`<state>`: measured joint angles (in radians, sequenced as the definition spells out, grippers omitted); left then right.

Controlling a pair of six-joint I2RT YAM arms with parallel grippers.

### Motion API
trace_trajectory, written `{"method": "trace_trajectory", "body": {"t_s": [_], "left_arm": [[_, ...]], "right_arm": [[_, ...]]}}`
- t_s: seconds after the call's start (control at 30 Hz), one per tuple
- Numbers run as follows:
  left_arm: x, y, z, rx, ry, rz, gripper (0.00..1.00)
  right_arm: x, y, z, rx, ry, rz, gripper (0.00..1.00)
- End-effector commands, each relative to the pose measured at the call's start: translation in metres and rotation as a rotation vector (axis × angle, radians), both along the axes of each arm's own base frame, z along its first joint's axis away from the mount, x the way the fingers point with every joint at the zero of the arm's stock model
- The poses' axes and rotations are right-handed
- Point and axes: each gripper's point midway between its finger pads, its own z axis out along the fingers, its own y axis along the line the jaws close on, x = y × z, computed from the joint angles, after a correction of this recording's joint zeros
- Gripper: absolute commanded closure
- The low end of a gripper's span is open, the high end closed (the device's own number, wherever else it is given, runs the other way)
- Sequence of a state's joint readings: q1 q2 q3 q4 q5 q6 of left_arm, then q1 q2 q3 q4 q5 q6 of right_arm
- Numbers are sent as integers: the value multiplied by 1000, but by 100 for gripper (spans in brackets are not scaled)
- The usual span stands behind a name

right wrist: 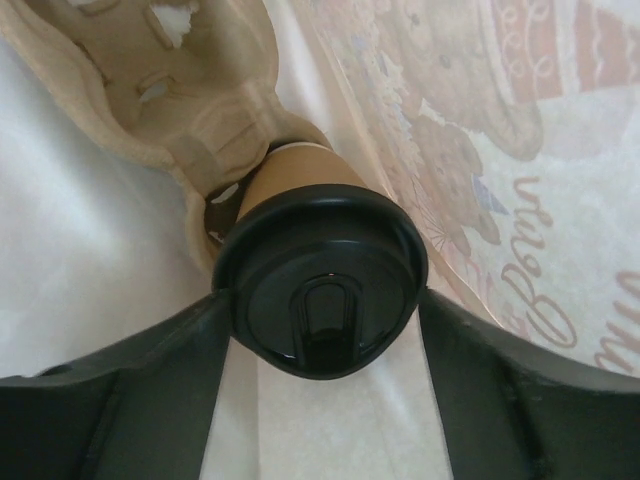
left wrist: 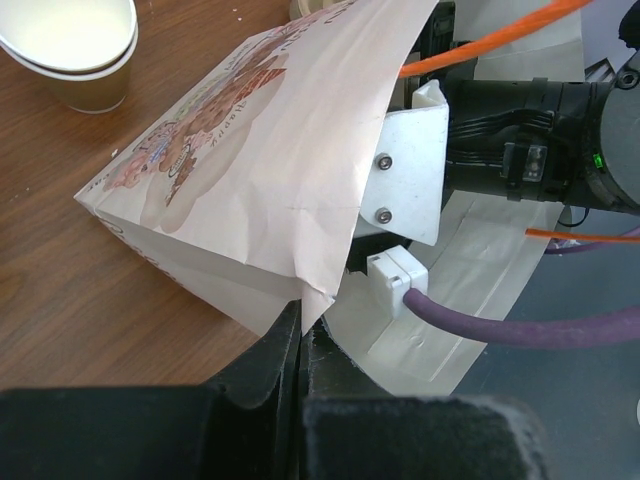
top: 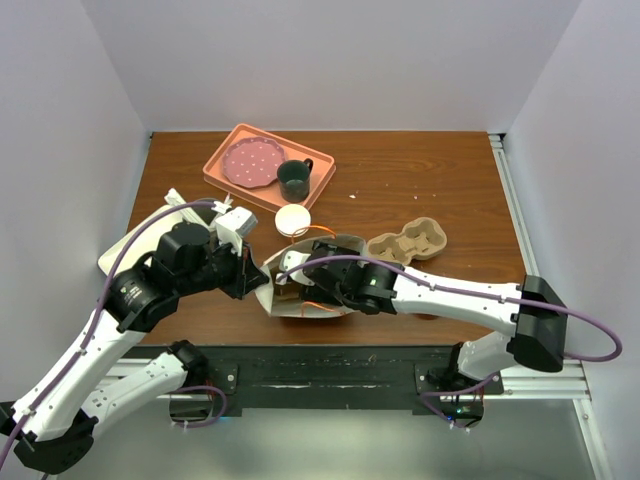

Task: Pack the takeout coffee

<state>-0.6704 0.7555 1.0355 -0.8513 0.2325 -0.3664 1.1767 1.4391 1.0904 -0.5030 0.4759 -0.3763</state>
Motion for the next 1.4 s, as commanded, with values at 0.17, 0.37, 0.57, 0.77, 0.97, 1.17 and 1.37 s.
{"method": "trace_trajectory", "body": {"t_s": [0.17,0.37,0.57,0.77,0.97,1.17,1.37], "left_arm": [[0,-4,11,-26,-15,-12,100],[4,-2,7,-3,-12,10,100],[9,-2,5,14,-9,19,100],[10,-3,9,11,-14,20,100],[9,-5,8,3,-22,2,97],[12,-4,17,-10,-35,24,57],[18,0,30,-11,-64,66,44]], "right_arm": [[10,4,31,37,-40,-5,34],[9,12,66,98,-47,19,39],[4,15,99,151,-37,31,43],[0,7,116,167,-45,35,45],[-20,16,103,218,35,144,42],[-40,11,85,197,102,226,42],[-45,2,81,155,105,266,43]]}}
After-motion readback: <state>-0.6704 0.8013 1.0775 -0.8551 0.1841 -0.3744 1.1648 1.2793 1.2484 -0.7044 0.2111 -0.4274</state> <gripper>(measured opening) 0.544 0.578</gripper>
